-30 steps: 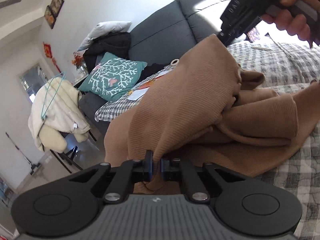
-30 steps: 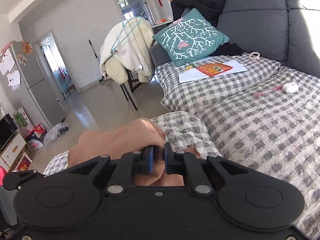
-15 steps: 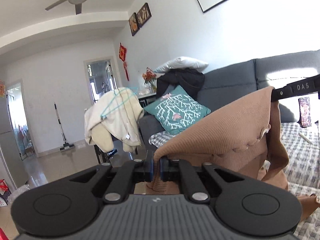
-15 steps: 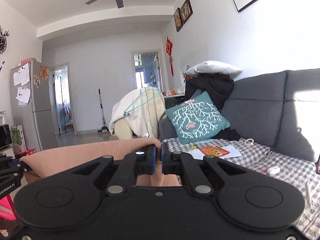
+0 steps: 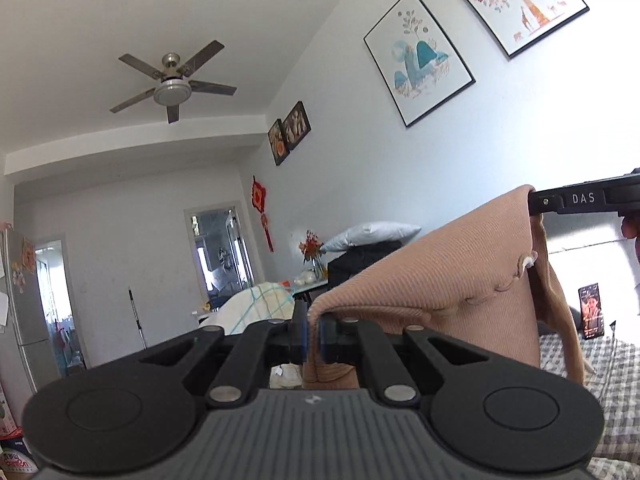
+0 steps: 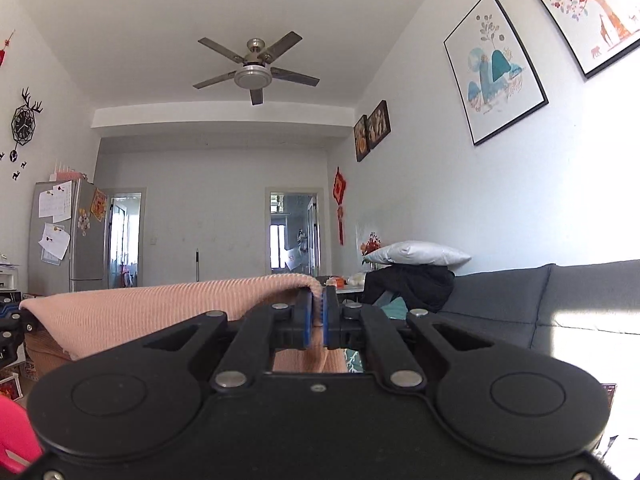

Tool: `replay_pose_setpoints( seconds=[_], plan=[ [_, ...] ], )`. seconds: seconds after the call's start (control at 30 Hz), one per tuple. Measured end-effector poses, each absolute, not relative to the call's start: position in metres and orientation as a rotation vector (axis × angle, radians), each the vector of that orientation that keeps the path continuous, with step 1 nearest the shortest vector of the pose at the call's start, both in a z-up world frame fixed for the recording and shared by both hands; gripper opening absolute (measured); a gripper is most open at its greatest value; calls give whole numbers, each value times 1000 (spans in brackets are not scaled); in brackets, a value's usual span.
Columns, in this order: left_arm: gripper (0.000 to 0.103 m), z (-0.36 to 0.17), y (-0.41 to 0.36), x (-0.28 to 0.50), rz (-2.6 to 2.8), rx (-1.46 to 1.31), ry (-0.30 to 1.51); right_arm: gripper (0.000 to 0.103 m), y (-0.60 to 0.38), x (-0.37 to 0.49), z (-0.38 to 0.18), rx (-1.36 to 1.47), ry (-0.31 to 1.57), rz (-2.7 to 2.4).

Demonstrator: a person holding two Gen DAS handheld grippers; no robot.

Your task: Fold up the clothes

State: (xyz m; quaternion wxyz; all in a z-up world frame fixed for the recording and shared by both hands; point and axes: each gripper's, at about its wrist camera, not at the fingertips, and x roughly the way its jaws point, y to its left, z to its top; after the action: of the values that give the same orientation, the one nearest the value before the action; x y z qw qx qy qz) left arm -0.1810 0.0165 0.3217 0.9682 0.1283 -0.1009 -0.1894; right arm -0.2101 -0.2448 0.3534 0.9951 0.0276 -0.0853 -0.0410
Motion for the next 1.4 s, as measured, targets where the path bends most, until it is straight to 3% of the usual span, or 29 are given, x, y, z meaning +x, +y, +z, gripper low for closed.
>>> replay_pose_setpoints(
  seconds=[0.27,0.57,0.87,1.4],
  plan=[
    [4,358,29,-252,-395,251,-235,6,-230,-265,378,63,-189,-82],
    [4,364,50,-263,-507,185,-57,6,-227,-275,374,28,-74,-59],
    [4,295,33,-191,-511,196,153,6,-232,-204,305,53,108,-90],
    [4,193,5,-31,-388,176,337,6,-231,-51,206,38,264,-114]
  ],
)
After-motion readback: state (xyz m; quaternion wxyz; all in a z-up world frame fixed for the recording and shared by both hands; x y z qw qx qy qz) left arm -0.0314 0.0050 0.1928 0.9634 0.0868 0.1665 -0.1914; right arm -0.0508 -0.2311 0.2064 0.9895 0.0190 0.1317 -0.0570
